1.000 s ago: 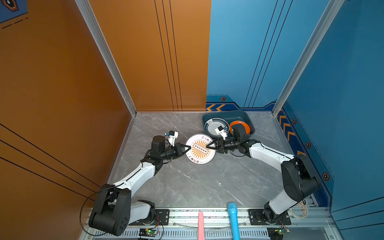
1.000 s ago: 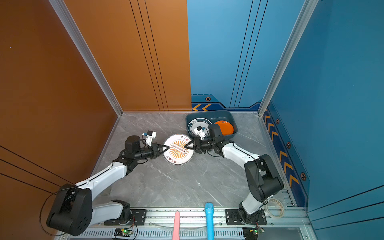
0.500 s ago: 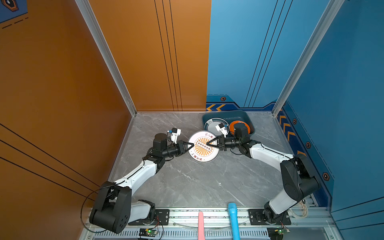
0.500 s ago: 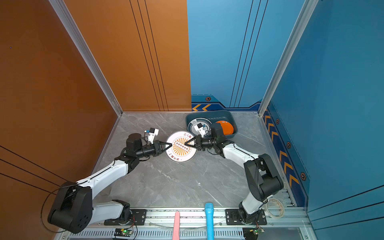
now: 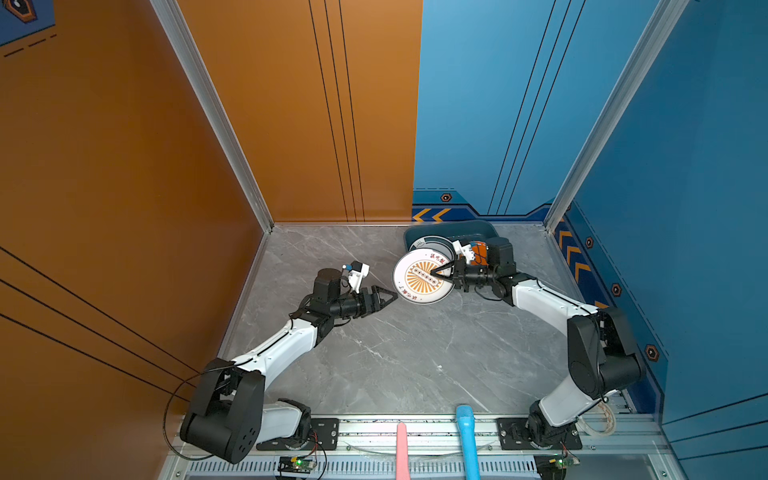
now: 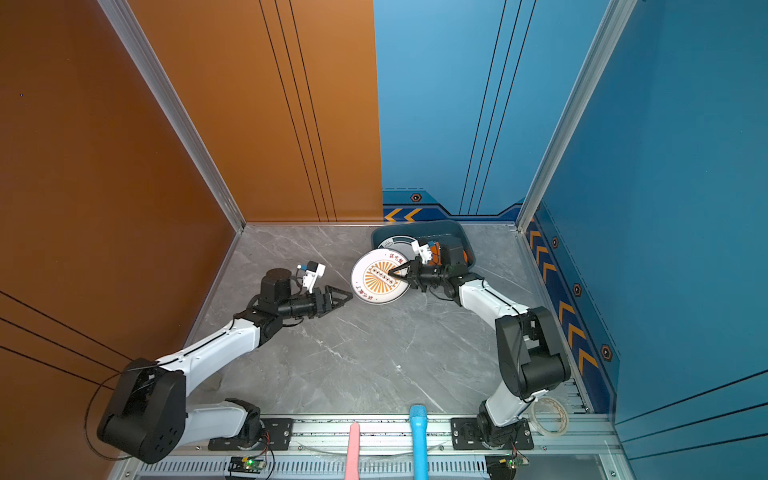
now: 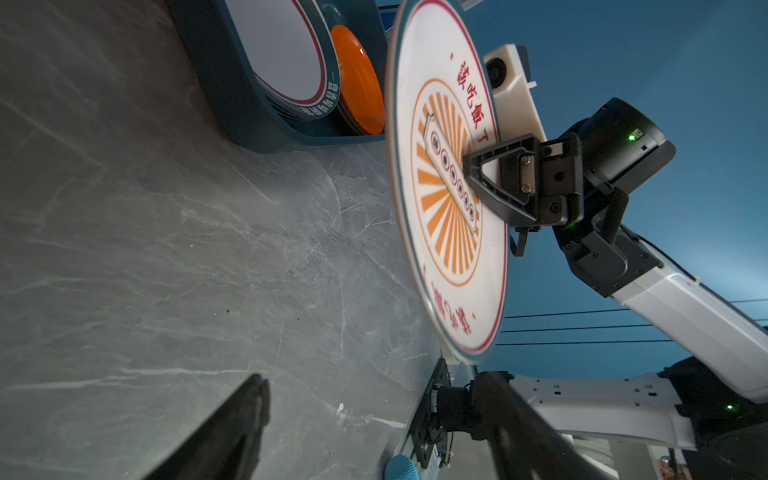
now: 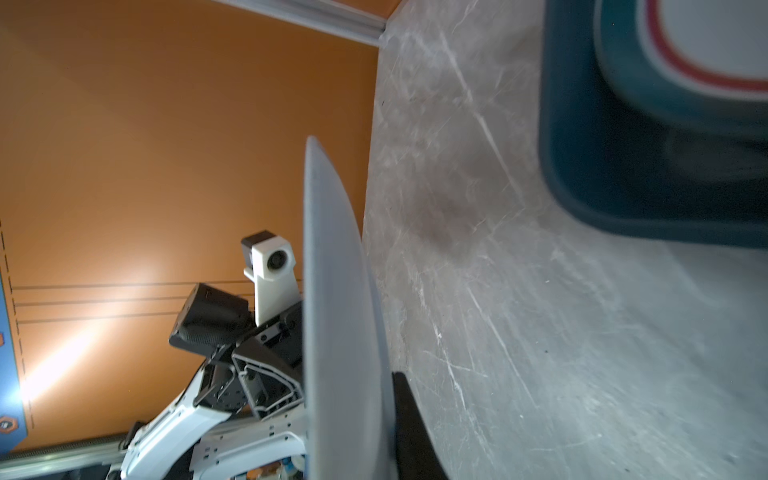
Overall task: Place the plates into the plastic bin on the countertop
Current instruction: 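Carry the sunburst plate into the bin with the right gripper while the left releases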
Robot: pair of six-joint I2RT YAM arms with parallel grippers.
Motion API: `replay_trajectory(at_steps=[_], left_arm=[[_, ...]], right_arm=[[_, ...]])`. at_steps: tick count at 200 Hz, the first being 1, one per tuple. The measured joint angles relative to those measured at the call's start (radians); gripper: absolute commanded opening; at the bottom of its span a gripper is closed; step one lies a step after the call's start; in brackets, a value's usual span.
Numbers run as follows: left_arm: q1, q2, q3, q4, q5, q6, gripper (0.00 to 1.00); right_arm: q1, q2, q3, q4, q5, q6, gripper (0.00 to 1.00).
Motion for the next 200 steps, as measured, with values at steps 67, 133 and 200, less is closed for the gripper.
replay_trajectory(at_steps=[67,133,200], left_arm=[[0.004,-0.083,0.002,-0.154,-0.058,0.082,0.98],[0.045,-0.142,0.002,-0.217,-0.064,0.122,0.98],[0.077,-0.165,-0.014,-0.231,-0.060,0.131,0.98]], right_arm=[[-0.084,0.176,0.375,-0.377,0.229,-0.167,0.00],[-0.106,0.428,0.611,-0.554,0.365,-0.204,0.00],[-0.102,0.529,0.668,-0.563,0.380,-0.200,0.00]])
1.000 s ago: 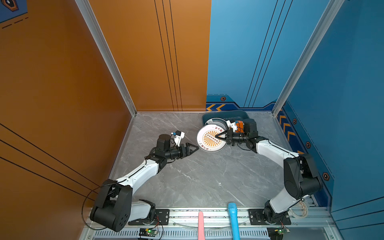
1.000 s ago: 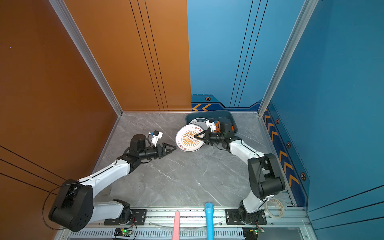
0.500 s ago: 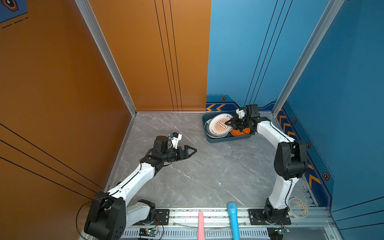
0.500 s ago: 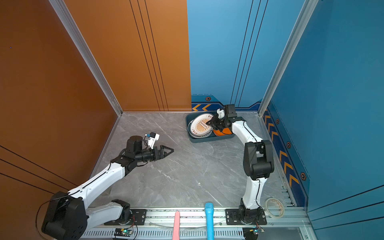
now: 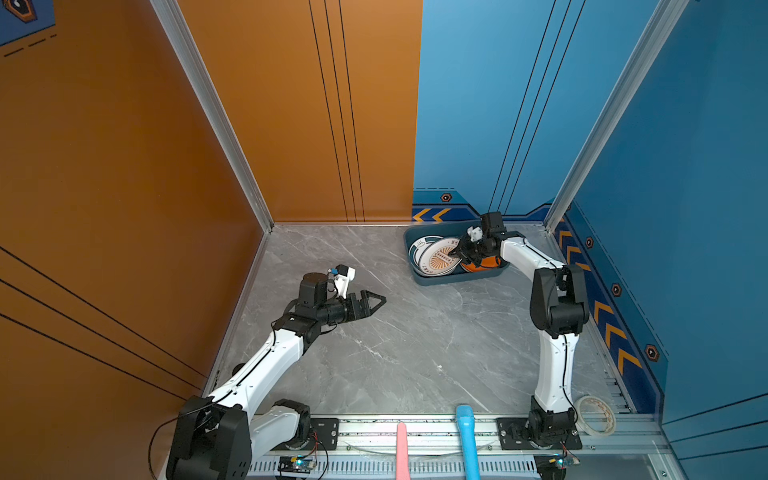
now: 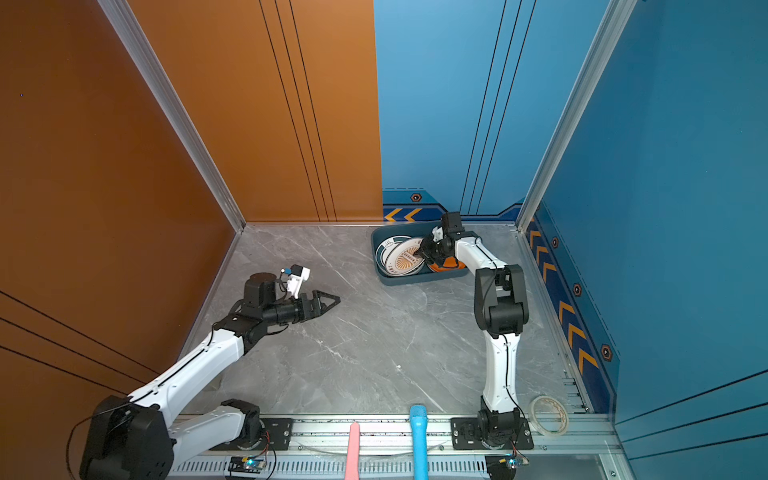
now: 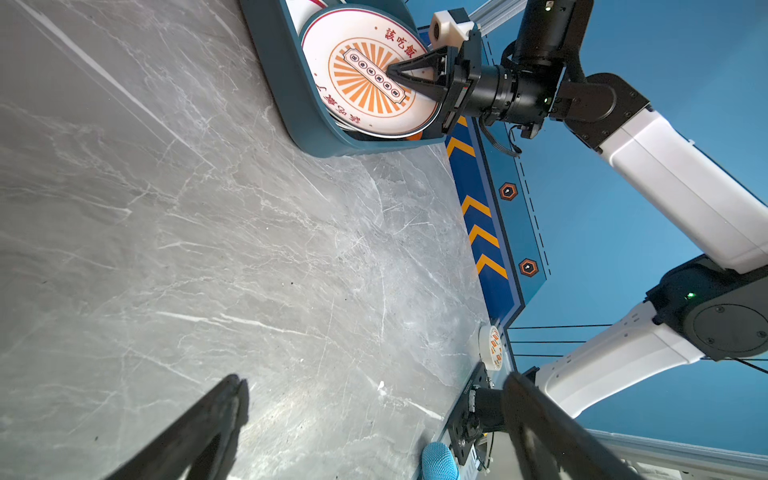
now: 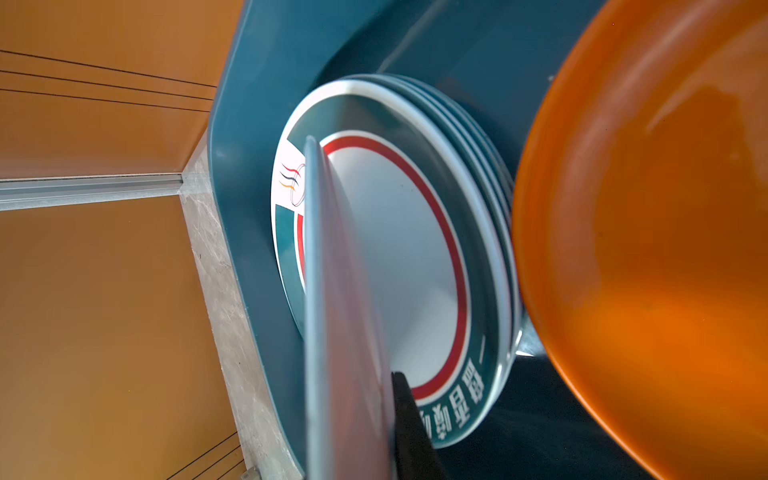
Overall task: Place the plates into the plastic bin on the countertop
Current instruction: 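Carry the sunburst plate into the bin with the right gripper while the left releases, then lower the sunburst plate onto the plate stack and open the right gripper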
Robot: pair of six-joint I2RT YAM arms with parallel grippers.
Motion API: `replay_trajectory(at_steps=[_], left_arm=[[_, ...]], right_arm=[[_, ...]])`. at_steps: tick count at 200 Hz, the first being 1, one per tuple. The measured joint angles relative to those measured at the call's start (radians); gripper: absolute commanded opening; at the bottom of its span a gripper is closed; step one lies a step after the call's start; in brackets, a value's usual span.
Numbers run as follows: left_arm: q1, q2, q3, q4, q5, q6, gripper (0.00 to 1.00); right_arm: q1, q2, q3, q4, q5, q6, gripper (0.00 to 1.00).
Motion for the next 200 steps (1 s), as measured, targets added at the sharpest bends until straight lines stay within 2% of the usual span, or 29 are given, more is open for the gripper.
replay_trajectory(at_steps=[41,75,118,200], left_arm=[[0.006,0.000,-0.001,0.001,0.004,0.000,0.98],[0.006,0.000,-0.001,0.004,0.007,0.000,0.98],[0.013,0.002,-0.001,0.004,0.011,0.000,0.98],[0.019,0.016,-0.001,0.006,0.014,-0.001,0.98]], right_arm=[[0.006,0.031,0.052,-0.019,0.005,-0.005,0.04],[0.011,0.054,0.116,-0.067,0.034,-0.023,0.15],[0.014,0.085,0.176,-0.128,0.067,-0.049,0.22],[0.014,0.106,0.181,-0.194,0.124,-0.092,0.36]])
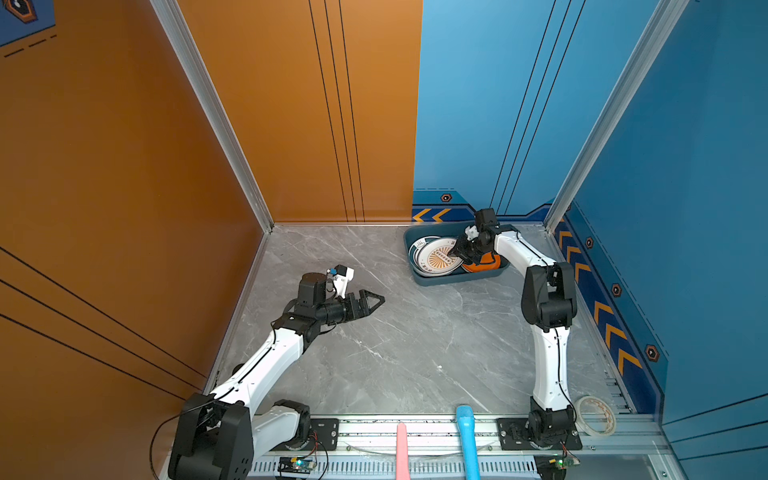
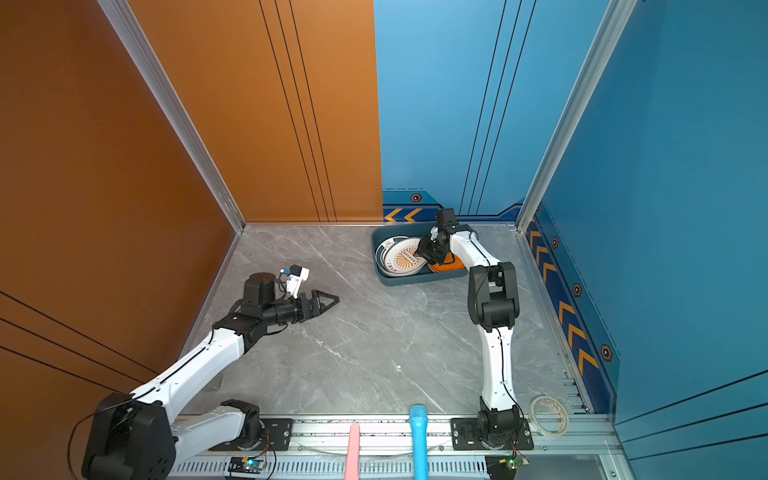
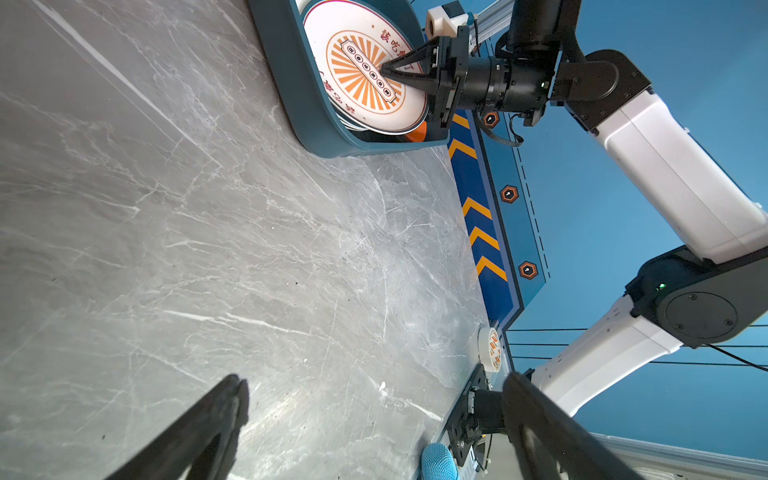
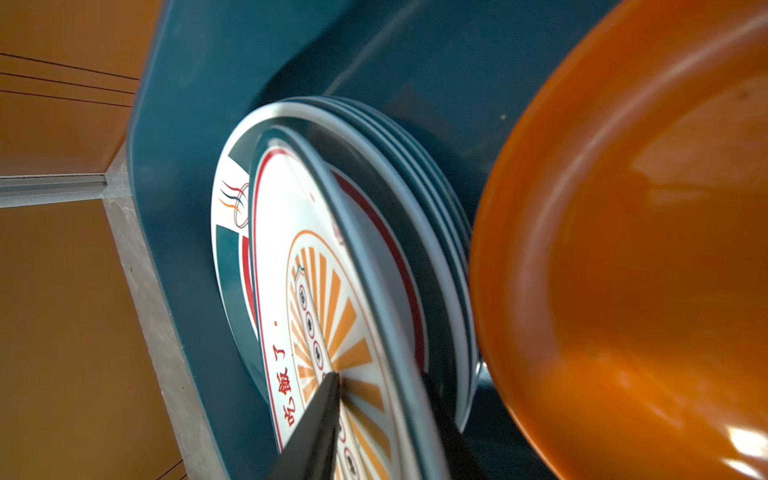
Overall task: Place the plates into the plastic bin on the countertop
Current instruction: 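Lower the sunburst plate onto the plate stack and open the right gripper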
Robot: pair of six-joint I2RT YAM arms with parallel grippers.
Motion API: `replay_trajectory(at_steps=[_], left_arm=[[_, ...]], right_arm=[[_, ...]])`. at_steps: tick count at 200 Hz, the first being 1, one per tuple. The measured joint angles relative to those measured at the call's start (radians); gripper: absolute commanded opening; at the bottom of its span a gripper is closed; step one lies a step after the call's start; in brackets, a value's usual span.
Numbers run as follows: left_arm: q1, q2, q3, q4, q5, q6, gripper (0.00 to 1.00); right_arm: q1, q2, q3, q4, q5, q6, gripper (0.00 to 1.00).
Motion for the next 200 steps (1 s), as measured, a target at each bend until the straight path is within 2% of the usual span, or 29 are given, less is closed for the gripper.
replay_trajectory(at_steps=[56,200], left_arm=[[0.000,0.002,0.000,0.004,0.000,0.000,0.98],[0.000,0.004,0.000,0.006,0.000,0.000,0.98]], right_arm=[[0.006,0.000,0.015,-0.027,0.037,-0.036,0.44],[0.022,-0.017,0.045,-0.122,0.118,-0.110,0.47]])
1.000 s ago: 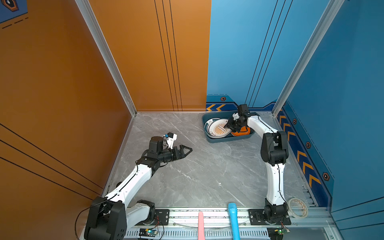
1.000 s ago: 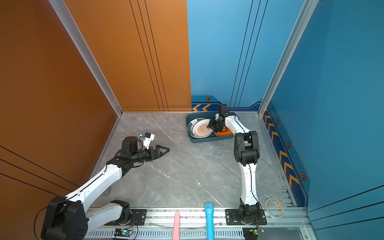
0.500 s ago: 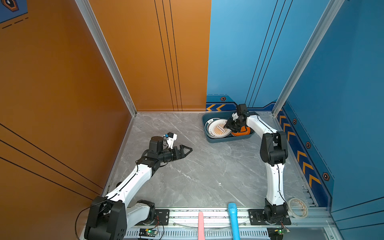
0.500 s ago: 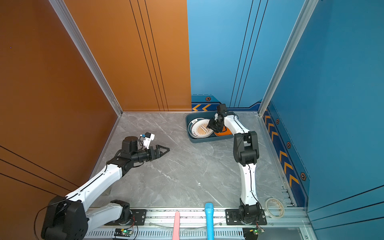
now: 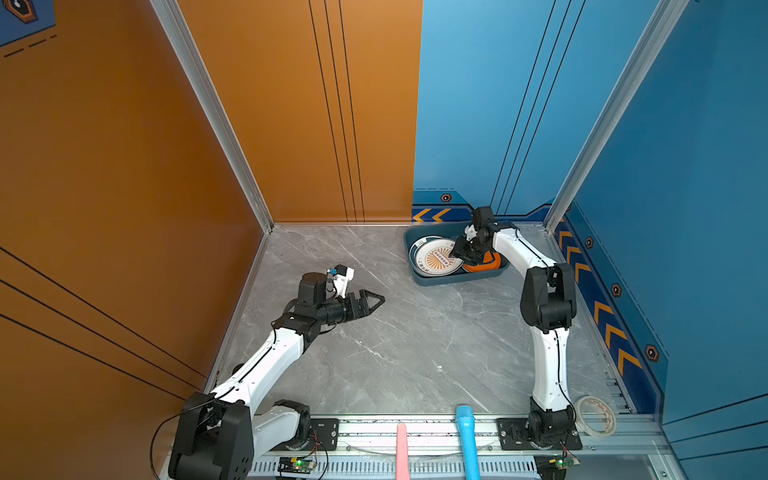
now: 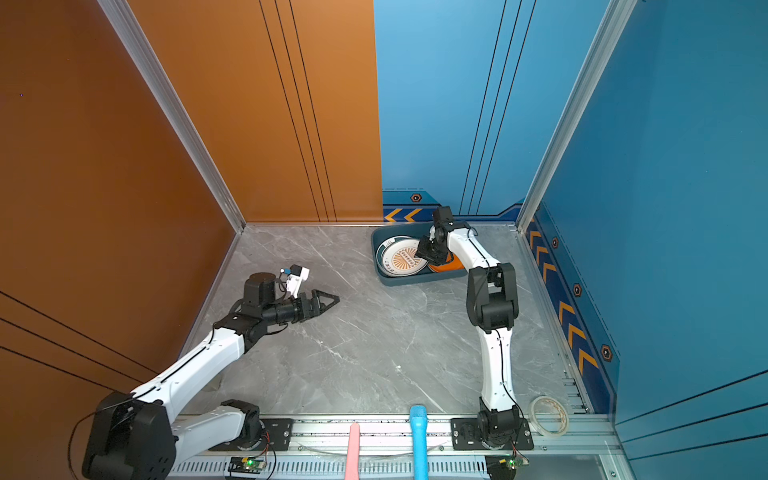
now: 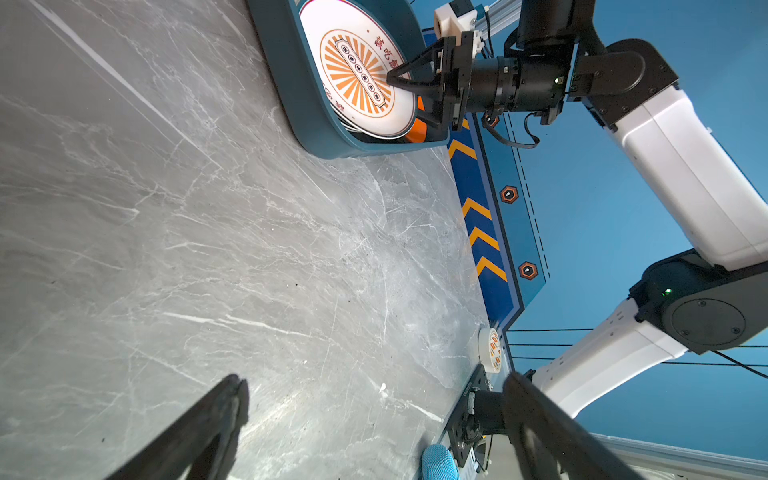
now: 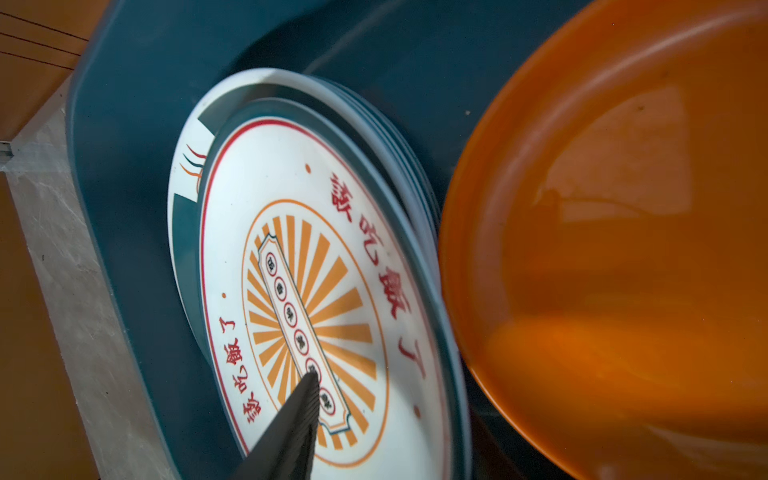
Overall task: Place the plates into the plastic bin on the countertop
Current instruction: 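Lower the sunburst plate onto the plate stack and open the right gripper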
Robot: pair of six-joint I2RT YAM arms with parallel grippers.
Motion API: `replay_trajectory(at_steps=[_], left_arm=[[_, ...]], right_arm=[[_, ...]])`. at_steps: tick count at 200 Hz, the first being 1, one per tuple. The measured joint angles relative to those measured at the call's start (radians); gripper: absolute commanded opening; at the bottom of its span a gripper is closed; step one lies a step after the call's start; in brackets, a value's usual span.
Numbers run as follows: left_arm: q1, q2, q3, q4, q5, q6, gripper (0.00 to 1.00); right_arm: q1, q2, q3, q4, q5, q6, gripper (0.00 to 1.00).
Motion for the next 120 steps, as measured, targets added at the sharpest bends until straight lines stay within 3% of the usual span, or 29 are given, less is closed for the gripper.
replay_trajectory(at_steps=[120], left_arm=[[0.000,0.007,0.000,0.001,0.000,0.000,0.98]], right_arm=[[0.005,0.000,0.038,-0.074,0.047,-0.035,0.47]])
